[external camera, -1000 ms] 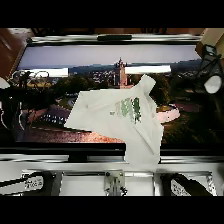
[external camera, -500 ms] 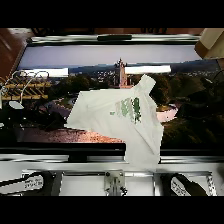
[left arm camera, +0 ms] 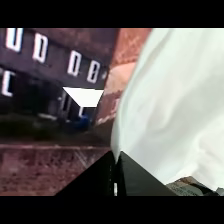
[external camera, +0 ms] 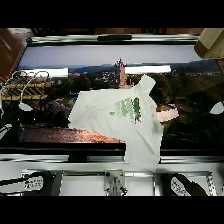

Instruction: Fold the shirts.

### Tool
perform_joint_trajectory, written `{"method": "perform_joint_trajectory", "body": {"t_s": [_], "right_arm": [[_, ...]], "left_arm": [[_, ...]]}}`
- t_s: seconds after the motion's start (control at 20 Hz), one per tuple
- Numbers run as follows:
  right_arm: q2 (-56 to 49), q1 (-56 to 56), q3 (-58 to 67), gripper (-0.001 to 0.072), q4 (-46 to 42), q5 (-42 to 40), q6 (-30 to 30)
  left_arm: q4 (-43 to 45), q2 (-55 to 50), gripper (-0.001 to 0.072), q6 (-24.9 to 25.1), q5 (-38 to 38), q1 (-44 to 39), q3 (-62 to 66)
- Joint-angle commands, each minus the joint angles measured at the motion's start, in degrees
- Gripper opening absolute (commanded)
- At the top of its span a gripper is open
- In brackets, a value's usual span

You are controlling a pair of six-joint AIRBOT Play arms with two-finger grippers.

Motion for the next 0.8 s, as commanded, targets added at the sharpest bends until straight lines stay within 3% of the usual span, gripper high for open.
{"method": "perform_joint_trajectory", "body": {"t_s": [0.0,0.45,0.55,0.6,0.7,0.75], "right_arm": [[0.04,0.02,-8.68,0.0578,1.77,-2.51,-1.53],[-0.33,0.24,-18.40,0.0574,6.19,-20.35,-0.96],[-1.05,0.26,-18.51,0.0481,10.23,-24.24,-1.55],[-1.07,0.26,-18.51,0.0480,12.41,-26.14,-1.97],[-1.07,0.26,-18.51,0.0239,15.58,-29.16,-3.74],[-1.07,0.26,-18.49,0.0214,17.14,-30.03,-4.94]], "left_arm": [[-0.57,-0.37,0.0033,0.31,-1.27,-0.44,-0.07],[-0.55,0.59,0.0033,0.26,-2.05,-0.44,-0.07],[-0.55,0.61,0.0033,0.24,-2.05,-0.46,-0.07],[-0.61,0.61,0.0033,0.20,-2.05,-0.46,-0.07],[-1.11,0.85,0.0033,0.07,-2.08,-0.46,-0.07],[-1.16,1.27,0.0033,0.07,-2.03,-0.46,-0.07]]}}
